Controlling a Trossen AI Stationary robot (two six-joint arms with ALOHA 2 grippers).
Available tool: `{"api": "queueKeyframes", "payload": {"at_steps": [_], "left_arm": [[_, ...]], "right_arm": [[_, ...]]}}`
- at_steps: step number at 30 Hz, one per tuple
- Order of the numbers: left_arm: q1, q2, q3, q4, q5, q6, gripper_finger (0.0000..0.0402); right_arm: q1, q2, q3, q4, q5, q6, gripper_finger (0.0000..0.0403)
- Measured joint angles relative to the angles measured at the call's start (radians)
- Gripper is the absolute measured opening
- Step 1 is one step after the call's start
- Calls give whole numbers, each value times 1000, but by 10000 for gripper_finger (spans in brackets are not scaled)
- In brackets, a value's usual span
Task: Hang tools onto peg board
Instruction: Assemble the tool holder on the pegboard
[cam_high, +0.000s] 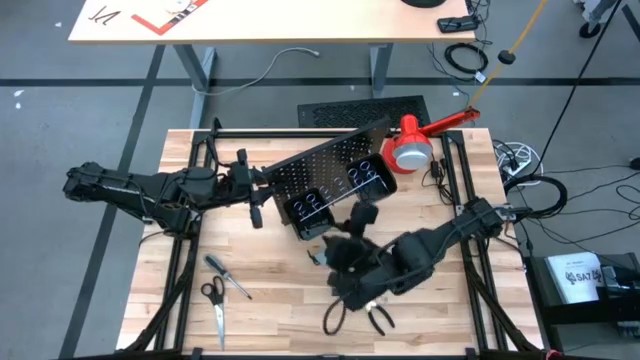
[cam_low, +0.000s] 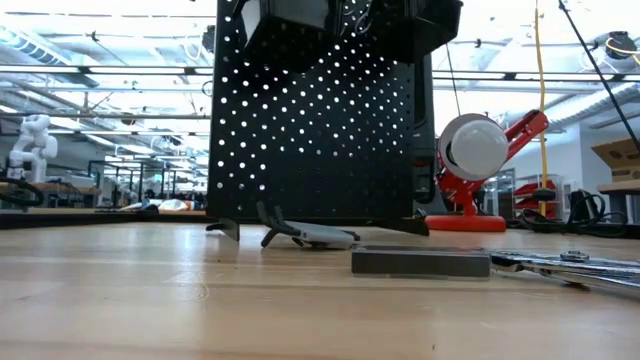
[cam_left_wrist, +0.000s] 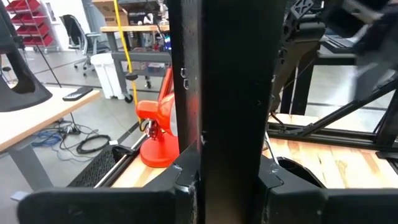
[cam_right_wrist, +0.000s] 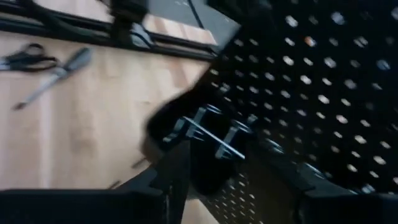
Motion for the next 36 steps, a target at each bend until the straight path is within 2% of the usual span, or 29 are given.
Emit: {"api": "queueKeyframes", "payload": {"at_steps": [4, 7, 11, 15, 18, 20, 26, 36], "left_arm": [[0, 0, 0, 0, 0, -2, 70], [0, 0, 0, 0, 0, -3, 70], [0, 0, 0, -1, 0, -4, 70], [0, 0, 0, -2, 1, -5, 70], [0, -1, 0, -4, 2, -7, 70], [0, -1, 0, -5, 2, -8, 70], [0, -1, 0, -7, 2, -17, 70], [0, -2, 0, -10, 21, -33, 70]], "right_arm": [[-33, -1, 0, -111, -32, 71, 132], [-57, 16, 0, -175, -99, 25, 127], [-73, 38, -1, -191, -75, -195, 127], [-84, 48, -1, -169, 26, -411, 126], [-95, 51, -1, -165, 114, -526, 121], [-107, 49, -1, -165, 111, -570, 117], [-158, 50, -1, -196, -39, -598, 110], [-231, 50, -1, -273, -79, -594, 109]]}}
